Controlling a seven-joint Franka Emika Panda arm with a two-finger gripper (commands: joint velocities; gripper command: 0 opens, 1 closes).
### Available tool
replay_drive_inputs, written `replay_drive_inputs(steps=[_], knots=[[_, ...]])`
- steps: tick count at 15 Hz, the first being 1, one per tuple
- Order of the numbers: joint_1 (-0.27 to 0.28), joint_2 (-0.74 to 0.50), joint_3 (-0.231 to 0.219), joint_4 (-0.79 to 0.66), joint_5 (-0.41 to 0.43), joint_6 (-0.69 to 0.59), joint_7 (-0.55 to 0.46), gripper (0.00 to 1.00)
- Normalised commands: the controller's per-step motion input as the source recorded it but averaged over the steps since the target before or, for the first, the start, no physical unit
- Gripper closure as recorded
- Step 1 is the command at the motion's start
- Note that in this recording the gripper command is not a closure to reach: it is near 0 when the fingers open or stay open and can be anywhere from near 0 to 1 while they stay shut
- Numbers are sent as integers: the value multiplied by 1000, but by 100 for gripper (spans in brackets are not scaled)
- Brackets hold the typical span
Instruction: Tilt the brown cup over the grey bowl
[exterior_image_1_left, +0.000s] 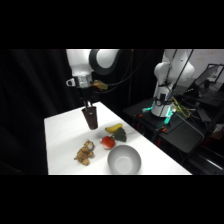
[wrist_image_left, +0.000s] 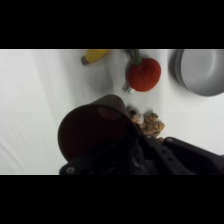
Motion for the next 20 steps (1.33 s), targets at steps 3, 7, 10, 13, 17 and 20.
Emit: replay_drive_inputs(steps=[3, 7, 10, 13, 17, 20], knots=[[56, 30, -49, -279, -165, 596, 362, 15], [113, 17, -113, -142, -261, 356, 368, 15], [161, -19, -145, -85, -265, 215, 355, 15], [154, 7, -142, -47, -237, 148, 304, 15], [122, 26, -118, -12, -174, 91, 223, 15], [90, 12, -92, 17, -93, 38, 164, 0]])
